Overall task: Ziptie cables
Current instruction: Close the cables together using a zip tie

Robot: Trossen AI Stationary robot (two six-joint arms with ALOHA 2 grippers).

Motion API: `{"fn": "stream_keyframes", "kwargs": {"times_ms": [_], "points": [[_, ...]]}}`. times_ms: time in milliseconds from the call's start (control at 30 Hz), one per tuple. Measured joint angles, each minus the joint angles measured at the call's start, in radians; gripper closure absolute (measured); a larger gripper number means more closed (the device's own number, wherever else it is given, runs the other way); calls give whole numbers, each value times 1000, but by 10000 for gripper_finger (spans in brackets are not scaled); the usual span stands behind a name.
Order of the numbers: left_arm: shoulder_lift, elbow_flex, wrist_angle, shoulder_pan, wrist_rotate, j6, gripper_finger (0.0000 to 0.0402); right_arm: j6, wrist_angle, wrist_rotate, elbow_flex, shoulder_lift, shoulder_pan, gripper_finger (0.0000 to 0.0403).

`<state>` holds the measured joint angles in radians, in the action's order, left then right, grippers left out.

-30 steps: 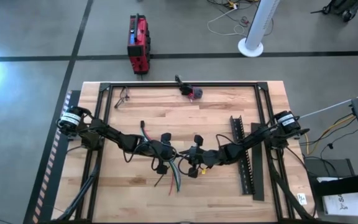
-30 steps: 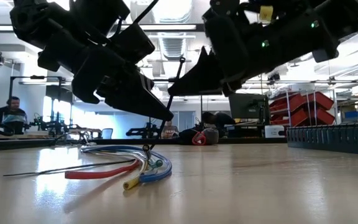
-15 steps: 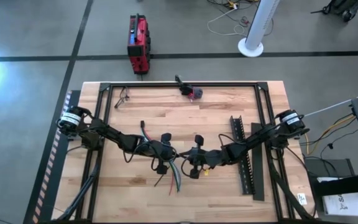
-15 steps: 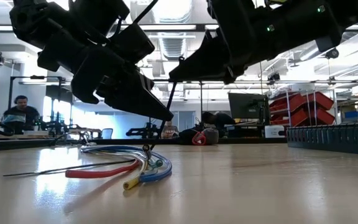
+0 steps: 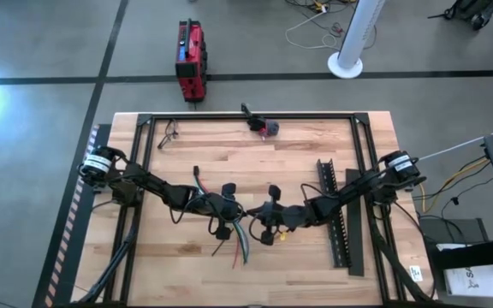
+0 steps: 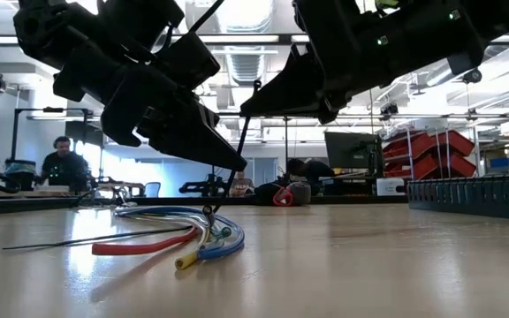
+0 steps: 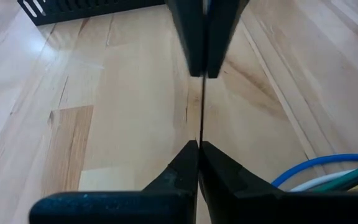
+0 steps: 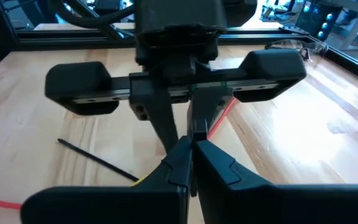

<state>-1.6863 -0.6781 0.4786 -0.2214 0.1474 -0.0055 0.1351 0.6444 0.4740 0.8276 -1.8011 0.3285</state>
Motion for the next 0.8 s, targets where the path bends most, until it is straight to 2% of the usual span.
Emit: {"fn": "stream_keyframes", "kwargs": {"times_ms": [333,467,567,667,800], "points": [[25,0,-11,-1,0,42,401,0,13,0,0,0,-8,403],[65,0,-30,-1,0,75,386,2,7,-1,0,-1,-11,403],[121,0,-144,-2,0,75,365,7,-9,-1,0,-1,-20,403],[203,0,-336,-7,0,69,344,12,-15,-1,0,-2,-32,403],[343,0,-528,-51,0,-5,323,11,-21,-2,1,-2,-48,403]]}}
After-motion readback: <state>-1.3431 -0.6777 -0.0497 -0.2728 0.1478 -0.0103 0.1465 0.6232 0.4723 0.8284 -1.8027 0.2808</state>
